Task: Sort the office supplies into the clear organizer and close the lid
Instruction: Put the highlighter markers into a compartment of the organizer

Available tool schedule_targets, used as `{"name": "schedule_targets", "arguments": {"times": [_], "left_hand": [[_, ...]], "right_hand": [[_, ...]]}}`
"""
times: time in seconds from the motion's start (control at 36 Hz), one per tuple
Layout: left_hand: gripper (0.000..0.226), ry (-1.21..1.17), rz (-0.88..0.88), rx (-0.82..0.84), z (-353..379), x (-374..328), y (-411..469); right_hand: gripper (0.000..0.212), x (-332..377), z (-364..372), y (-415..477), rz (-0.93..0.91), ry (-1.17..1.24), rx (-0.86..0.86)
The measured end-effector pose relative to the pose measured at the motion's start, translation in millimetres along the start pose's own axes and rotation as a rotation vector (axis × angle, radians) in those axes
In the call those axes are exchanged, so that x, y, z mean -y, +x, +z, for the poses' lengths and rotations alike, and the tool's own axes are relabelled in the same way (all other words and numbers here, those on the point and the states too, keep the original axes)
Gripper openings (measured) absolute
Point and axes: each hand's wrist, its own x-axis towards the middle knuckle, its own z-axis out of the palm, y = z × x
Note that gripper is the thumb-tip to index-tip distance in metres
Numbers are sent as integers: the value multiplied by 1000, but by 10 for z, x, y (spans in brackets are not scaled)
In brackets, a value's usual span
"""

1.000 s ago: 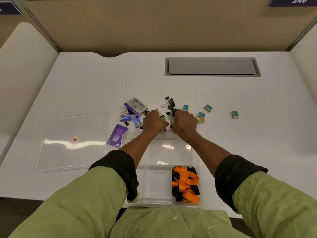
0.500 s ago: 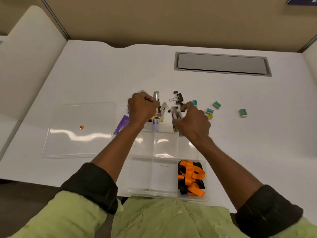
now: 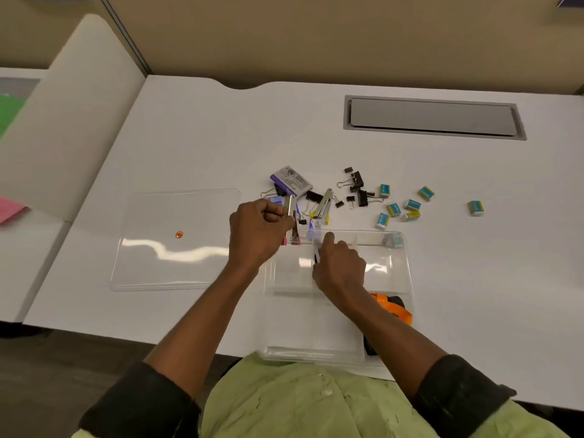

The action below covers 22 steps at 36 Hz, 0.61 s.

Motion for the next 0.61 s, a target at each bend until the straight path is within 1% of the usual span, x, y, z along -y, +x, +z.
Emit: {"name": "schedule_targets", "arguments": {"times": [0.03,0.14,0.25,0.39,0.56,0.61], "left_hand": [[13,5,0,4,-31,24,-3],[17,22,5,21,-132,122,-16],[16,29,2,44,-176,235,-6],[17,41,21,60,-188,310,-17],[21,64,26,70,-163,405,-48],[21,72,27,75,-153,421,-49]], "right_hand": [[60,-11,8,-3,6,39,16],[44,-132,7,9,-10,218,60],[48,-249,-11,-18,12,349,99],[46,-331,-15,-51,-15,319,161],[38,-311,-18,-75,-41,280,136],[39,-328,4,-94,-63,269,128]]}}
